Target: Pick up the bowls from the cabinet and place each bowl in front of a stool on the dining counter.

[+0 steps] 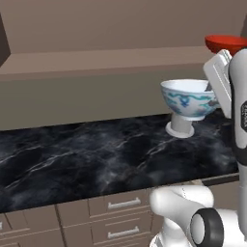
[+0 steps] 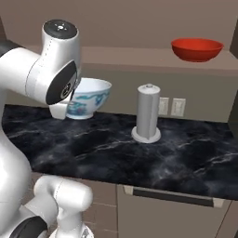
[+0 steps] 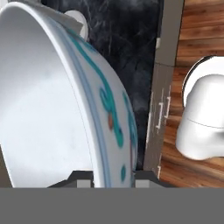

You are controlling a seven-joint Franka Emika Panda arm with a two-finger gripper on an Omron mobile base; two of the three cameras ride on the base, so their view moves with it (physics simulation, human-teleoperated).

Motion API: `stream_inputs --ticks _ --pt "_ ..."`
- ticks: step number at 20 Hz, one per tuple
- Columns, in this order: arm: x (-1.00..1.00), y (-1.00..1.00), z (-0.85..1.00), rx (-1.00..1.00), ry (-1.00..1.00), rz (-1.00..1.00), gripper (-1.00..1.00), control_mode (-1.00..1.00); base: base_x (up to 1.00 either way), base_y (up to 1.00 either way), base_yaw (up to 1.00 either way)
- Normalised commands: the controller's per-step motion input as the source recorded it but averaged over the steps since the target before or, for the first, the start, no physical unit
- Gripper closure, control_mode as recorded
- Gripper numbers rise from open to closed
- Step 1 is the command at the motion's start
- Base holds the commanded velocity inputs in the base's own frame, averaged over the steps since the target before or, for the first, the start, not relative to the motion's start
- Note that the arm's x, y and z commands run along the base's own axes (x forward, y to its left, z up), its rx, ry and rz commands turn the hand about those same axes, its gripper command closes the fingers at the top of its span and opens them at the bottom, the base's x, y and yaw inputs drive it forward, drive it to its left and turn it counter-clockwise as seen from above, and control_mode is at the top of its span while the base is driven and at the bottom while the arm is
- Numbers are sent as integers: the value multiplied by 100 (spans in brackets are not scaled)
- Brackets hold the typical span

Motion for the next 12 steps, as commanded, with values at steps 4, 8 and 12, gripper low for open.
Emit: stream_inputs --ticks 4,8,12 --pt "0 0 0 0 0 0 100 100 -100 -29 -50" --pt "0 0 0 0 0 0 100 100 -98 -4 -72" --pt "0 0 0 0 0 0 100 100 -56 0 -93"
